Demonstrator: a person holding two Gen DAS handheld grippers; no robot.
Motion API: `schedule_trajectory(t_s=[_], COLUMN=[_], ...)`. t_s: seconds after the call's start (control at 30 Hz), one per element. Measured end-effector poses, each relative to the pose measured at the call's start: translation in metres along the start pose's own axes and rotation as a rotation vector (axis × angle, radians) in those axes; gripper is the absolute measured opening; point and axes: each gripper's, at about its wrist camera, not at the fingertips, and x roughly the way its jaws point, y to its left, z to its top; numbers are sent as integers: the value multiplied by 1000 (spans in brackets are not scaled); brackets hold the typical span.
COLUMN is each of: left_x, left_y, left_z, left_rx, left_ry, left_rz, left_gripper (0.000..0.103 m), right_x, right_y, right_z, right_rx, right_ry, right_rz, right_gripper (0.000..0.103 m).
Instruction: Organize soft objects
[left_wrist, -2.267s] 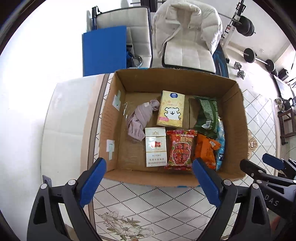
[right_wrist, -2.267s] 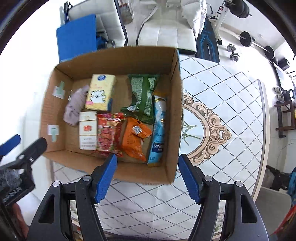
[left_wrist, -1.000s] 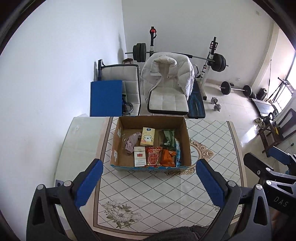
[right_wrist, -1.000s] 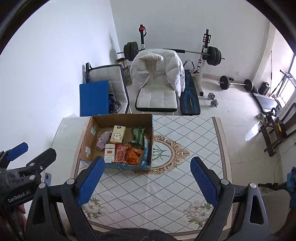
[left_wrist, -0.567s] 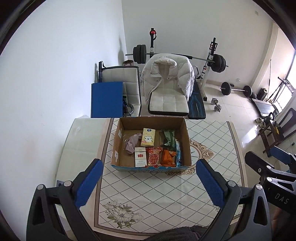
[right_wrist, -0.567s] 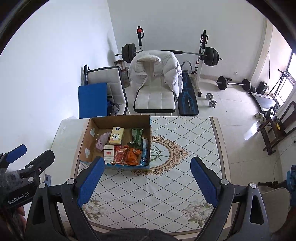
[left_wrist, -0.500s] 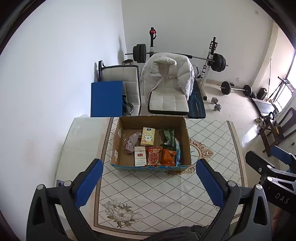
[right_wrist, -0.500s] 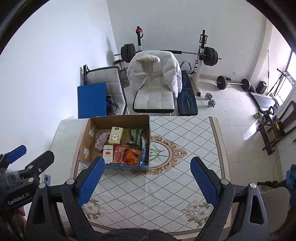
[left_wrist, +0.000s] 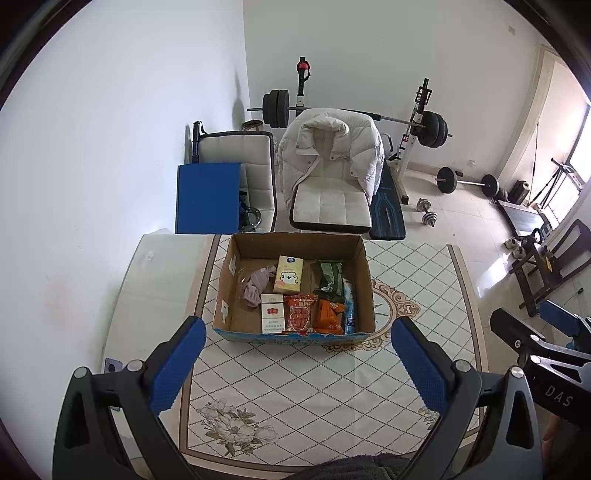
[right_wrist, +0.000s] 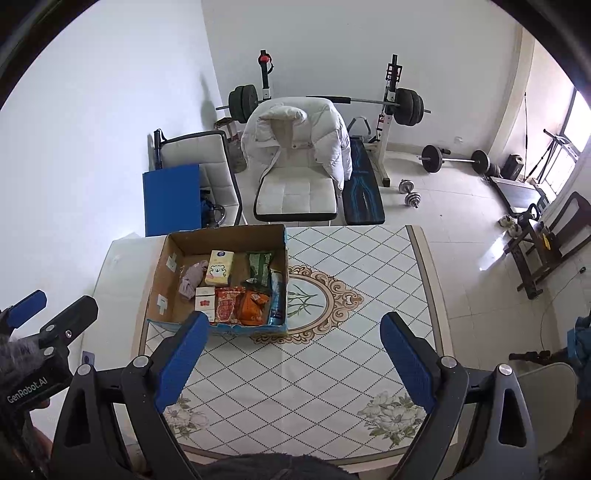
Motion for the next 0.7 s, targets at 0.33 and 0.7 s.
schedule_trajectory(t_s=[0.33, 0.7], left_x=[-2, 1], left_y=[-1, -1], left_z=[2, -2], left_rx=[2, -2], left_ry=[-8, -1], left_rz=[14, 20], left_gripper=[103, 103], right_x=[-2, -1], right_y=[0, -2], right_z=[2, 1], right_rx=[-14, -23], right_ry=[-8, 2], right_rz=[4, 9], right_gripper=[96, 96])
